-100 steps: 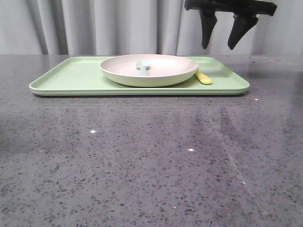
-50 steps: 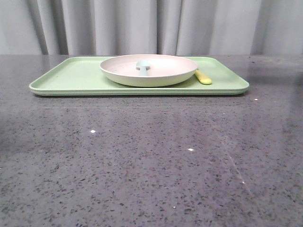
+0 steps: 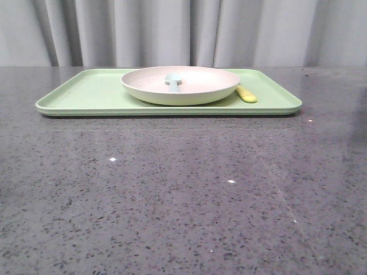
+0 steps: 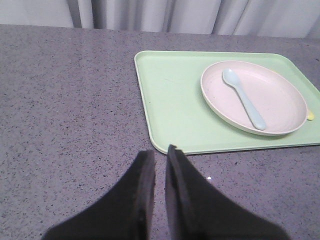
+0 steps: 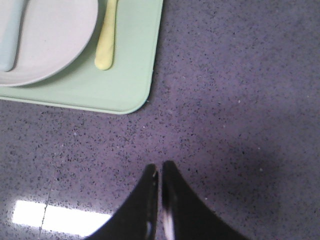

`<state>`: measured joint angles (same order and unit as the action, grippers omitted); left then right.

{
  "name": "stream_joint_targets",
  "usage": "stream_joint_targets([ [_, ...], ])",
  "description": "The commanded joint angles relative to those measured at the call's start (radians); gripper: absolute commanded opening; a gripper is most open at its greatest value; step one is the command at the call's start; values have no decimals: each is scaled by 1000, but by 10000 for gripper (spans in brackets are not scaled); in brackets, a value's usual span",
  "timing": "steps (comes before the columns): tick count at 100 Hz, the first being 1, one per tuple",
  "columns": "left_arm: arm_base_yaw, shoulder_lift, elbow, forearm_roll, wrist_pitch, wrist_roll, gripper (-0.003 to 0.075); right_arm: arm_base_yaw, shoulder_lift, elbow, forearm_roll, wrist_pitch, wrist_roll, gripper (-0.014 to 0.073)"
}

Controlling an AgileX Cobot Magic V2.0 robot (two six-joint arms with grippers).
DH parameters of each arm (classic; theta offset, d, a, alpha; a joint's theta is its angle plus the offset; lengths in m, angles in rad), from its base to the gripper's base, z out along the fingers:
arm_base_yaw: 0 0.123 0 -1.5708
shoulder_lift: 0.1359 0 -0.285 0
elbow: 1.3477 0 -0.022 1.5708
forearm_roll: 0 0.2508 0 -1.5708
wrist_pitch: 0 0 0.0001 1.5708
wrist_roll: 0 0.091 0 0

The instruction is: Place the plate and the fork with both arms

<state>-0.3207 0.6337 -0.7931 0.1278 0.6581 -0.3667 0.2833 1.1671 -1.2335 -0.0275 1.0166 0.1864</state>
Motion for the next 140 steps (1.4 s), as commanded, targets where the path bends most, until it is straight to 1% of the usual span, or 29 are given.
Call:
stream_joint_targets([
  [1, -3, -27, -8, 12, -70, -13, -20, -9, -121, 90, -20, -141, -11, -14],
  [18, -3, -87, 39, 12, -63, -13, -20, -9, -302, 289, -20, -274, -11, -38],
  [39, -3, -186, 105, 15, -65, -13, -20, -9, -533, 474, -20, -358, -10, -39],
  [61, -3, -310, 177, 19, -65, -13, -20, -9, -756, 603, -18, -382, -10, -39],
  [79, -3, -404, 230, 19, -56, -13, -20, -9, -905, 661, -18, -381, -10, -39],
  [97, -3, -455, 248, 19, -29, -13, -20, -9, -967, 678, -18, -382, -10, -39],
  [140, -3, -455, 248, 19, -27, -13, -20, -9, -967, 678, -18, -363, -10, -39],
])
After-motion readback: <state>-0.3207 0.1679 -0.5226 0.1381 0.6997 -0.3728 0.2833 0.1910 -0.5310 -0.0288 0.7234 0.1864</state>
